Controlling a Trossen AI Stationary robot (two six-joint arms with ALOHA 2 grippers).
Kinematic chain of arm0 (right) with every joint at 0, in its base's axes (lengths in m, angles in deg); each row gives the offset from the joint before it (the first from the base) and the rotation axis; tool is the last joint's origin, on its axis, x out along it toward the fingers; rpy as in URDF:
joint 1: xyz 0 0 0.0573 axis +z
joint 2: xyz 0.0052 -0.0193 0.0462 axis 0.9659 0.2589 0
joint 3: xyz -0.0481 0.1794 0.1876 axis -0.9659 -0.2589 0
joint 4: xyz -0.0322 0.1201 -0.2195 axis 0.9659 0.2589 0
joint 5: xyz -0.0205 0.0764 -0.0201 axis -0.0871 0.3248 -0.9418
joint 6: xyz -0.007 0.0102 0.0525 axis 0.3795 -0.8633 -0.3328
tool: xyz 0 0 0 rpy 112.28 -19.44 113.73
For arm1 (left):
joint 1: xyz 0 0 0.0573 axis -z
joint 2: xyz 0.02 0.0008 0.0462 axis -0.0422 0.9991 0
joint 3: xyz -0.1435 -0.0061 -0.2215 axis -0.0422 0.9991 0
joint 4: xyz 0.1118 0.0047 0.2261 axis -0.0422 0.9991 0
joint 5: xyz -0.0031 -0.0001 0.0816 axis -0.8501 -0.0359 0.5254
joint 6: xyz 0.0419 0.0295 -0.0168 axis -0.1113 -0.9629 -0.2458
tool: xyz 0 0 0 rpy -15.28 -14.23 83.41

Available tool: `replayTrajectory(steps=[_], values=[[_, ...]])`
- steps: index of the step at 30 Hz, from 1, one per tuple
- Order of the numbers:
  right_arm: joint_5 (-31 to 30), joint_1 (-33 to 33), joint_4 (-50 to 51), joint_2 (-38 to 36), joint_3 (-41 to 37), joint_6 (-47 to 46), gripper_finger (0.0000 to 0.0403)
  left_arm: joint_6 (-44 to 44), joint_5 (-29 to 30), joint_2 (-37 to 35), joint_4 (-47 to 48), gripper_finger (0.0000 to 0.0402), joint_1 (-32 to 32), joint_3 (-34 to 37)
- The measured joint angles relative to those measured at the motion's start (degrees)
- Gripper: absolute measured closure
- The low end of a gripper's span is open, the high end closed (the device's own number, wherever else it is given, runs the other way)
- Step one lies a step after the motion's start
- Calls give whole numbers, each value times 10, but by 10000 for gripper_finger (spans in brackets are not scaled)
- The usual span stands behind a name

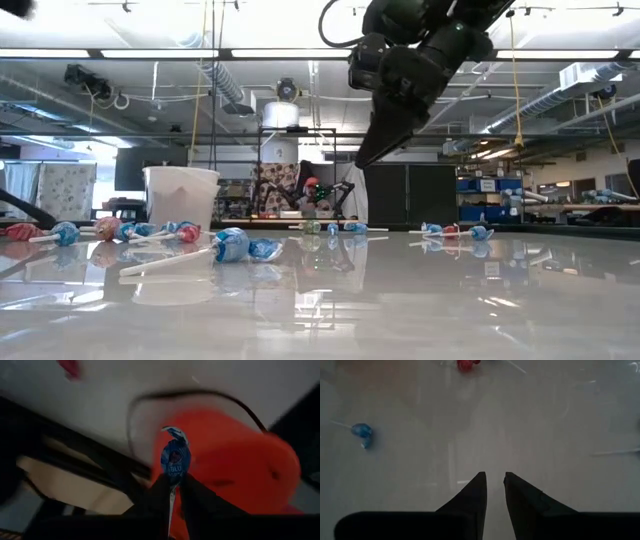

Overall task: Sort candy by brand, put in halloween buckets
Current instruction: Put the blue sucker into the left orange bucket, then put the left small red sucker into the left orange bucket

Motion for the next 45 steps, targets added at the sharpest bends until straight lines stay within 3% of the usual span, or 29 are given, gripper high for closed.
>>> replayTrajectory(steps=[7,13,20,24,29,37,41,45], values=[[0,0,1,0,0,-3,321,151,-9,1,-145,355,166,4],[0,0,-7,0,0,-17,321,175,2,13,-166,340,199,36],[-2,2,-8,0,0,-17,321,154,4,14,-165,276,198,67],[-2,2,-8,0,0,-17,321,124,26,12,-141,240,176,67],[-2,2,-8,0,0,-12,321,74,75,12,-64,230,124,33],[-2,-2,-8,0,0,-10,321,28,217,10,45,230,45,-54],[-2,-2,-8,0,0,-10,321,-1,242,10,37,230,-5,-20],[-2,-2,-8,0,0,-10,321,-12,249,12,0,230,-60,62]])
